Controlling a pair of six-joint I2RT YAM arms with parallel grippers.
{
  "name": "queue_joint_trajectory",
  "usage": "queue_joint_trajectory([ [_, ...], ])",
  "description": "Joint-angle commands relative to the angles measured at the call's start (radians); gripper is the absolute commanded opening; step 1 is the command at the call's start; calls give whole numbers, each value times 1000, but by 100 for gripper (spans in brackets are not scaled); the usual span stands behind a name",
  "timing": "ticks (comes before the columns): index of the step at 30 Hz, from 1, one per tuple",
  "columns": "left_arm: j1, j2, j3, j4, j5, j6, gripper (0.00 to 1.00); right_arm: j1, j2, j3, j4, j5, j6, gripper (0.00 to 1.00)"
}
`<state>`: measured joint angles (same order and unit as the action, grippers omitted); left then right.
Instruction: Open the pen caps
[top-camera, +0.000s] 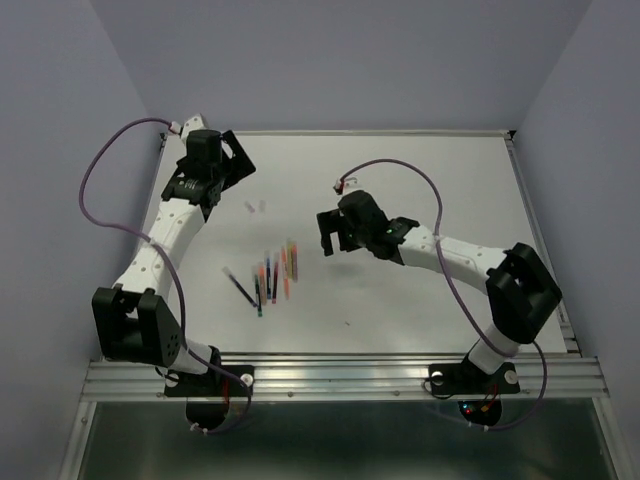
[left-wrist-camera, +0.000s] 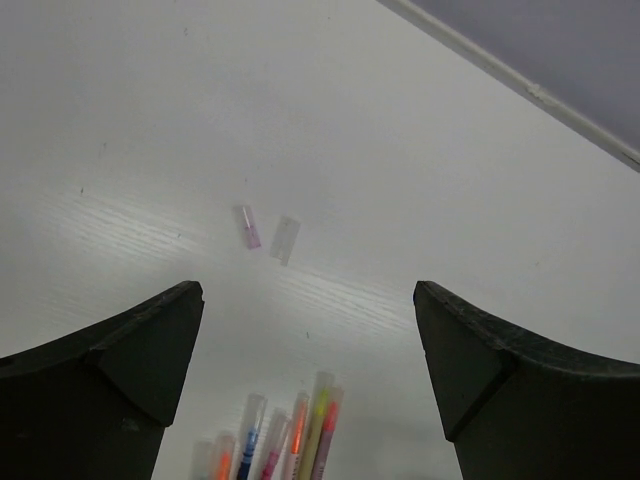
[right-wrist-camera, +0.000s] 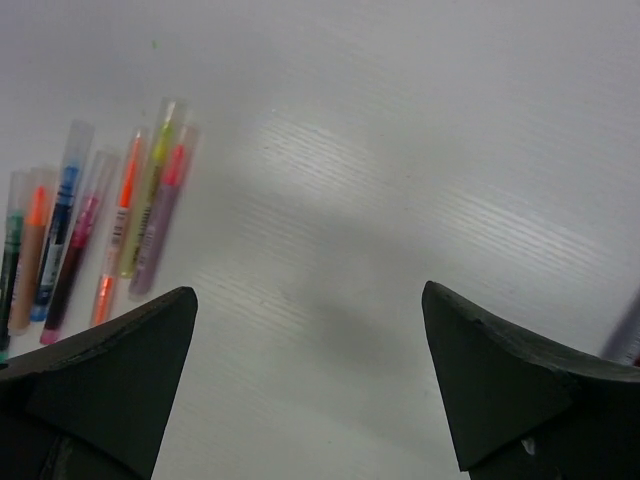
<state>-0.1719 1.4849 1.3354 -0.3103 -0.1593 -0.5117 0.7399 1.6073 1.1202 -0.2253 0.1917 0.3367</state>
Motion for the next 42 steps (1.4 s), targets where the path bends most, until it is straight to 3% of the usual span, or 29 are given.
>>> queue_joint_trajectory([
  [1, -8, -110, -110, 56, -5, -14, 99, 96, 84, 98, 9, 103, 39, 100],
  [6, -8, -187, -188, 94, 1, -24, 99, 158, 221, 214, -20, 166, 76, 100],
  [15, -8, -186, -220, 109, 9, -21, 99, 208, 385, 345, -59, 189, 90, 100],
  [31, -8, -158, -239, 134, 35, -16, 99, 217, 502, 415, -105, 189, 104, 100],
  [38, -8, -153, -237, 132, 32, -14, 99, 236, 516, 421, -173, 273, 128, 100],
  [42, -8, -153, -235, 132, 32, -16, 99, 246, 508, 409, -233, 281, 191, 92],
])
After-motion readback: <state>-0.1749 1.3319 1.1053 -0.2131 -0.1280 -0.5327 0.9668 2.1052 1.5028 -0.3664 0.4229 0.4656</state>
